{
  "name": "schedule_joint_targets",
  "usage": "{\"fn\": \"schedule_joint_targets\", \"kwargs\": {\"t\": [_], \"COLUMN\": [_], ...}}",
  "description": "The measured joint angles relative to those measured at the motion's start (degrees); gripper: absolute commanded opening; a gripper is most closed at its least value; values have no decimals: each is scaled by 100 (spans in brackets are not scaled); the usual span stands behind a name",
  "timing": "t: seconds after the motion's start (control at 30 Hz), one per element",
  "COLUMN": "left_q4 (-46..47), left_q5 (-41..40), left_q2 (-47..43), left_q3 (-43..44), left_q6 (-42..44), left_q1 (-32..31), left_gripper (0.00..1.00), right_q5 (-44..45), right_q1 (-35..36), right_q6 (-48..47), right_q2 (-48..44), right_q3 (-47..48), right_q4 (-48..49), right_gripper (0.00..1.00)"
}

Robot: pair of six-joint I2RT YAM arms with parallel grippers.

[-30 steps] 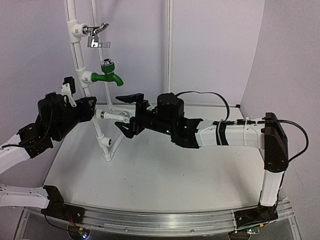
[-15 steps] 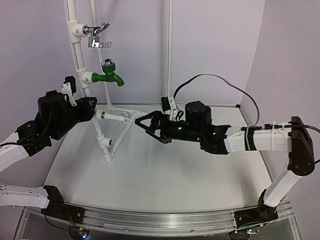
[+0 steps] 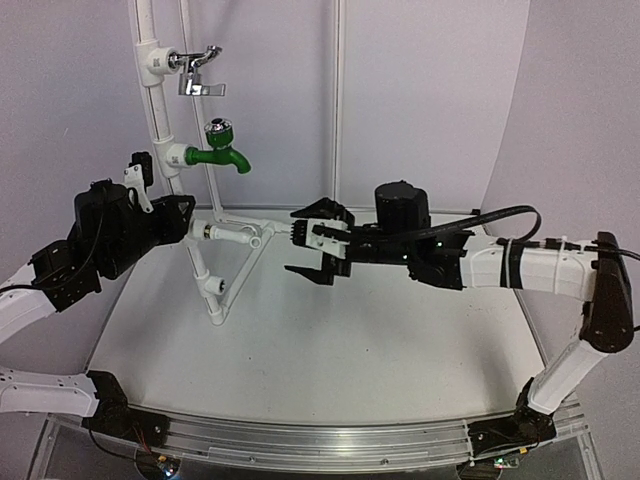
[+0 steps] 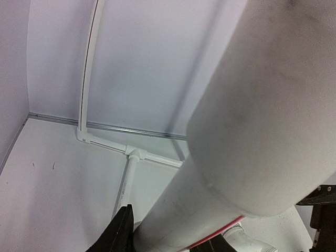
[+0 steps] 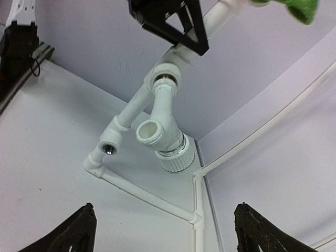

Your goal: Install the water faucets

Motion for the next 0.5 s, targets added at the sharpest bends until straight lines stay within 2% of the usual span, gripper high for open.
{"fn": "schedule_joint_targets", "kwargs": {"t": [0.2, 0.5], "left_q4": [-17, -76], "left_q5": [65, 154], "left_q2": [-15, -24], "left_q3": [1, 32], "left_q6": [16, 32], "left_q1": [2, 11], "left_gripper": [0, 0], "right_q5": [-392, -759], "right_q1": [-48, -48], "right_q6": [-978, -1042], "right_q2": [808, 1450], "right_q3": [555, 982], "right_q4": [123, 760], "right_gripper": [87, 77]}}
